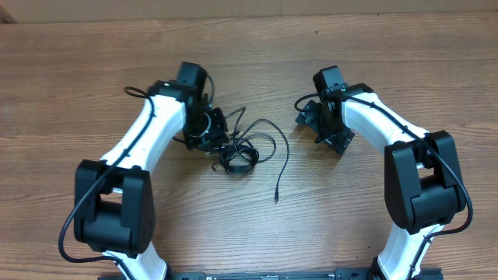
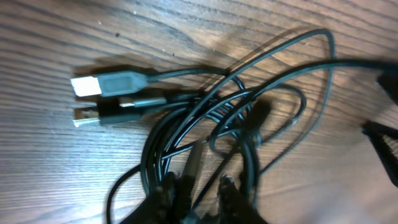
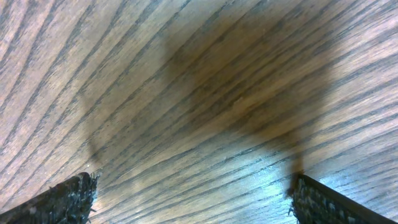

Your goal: Untangle cables

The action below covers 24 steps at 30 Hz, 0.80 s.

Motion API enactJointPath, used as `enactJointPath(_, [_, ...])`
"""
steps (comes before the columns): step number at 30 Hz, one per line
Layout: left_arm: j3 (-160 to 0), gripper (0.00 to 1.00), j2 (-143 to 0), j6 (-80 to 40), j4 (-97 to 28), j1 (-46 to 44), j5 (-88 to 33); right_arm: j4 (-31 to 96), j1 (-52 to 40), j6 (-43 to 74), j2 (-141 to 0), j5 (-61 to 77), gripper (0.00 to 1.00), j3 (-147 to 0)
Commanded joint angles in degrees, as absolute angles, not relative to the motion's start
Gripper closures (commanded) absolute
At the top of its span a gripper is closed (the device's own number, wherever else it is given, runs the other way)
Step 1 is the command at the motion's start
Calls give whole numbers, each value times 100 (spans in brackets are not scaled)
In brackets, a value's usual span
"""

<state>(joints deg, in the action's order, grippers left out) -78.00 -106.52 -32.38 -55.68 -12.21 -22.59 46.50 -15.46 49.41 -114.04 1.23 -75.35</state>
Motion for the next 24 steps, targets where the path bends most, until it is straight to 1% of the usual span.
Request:
enactJointPath(1, [-8200,64,-10484,-2952,-5725,-1035,-2663,4652,-1546,4897,-11649,204,0,-7275])
enactJointPath(4, [-8508,50,-10442,-2834,-5942,-1000,-2655,4652,-1546,4897,-11649,204,0,-7275])
enactJointPath(5, [-8615,48,-10440,-2816,-6069,-1002,-2637,4652,-1546,4897,-11649,204,0,-7275])
enactJointPath(9, [-8737,55,-10442,-2576,-6512,-1155,-2397,4652,-1546,4897,-11649,204,0,-7275])
enactJointPath(13, [-8737,54,-10447,-2451,-7081,-1448,-1568,4652,-1546,4897,-11649,204,0,-7275])
enactJointPath(17, [-8737,54,-10447,-2018,-7424,-1846,-923,4646,-1546,4897,-11649,204,0,-7275])
enactJointPath(20, [-8737,51,-10447,-1951,-7535,-2147,-54,4641,-1546,4897,-11649,204,0,-7275])
enactJointPath(22, [-8737,25,-10447,-2093,-7616,-2265,674,4641,-1546,4897,-11649,204,0,-7275])
enactJointPath(23, [-8737,21,-10447,-2316,-7671,-2305,1039,4641,-1546,4895,-11649,204,0,-7275])
enactJointPath(24, [-8737,21,-10447,-2508,-7723,-2324,1223,4641,-1546,4897,-11649,202,0,-7275])
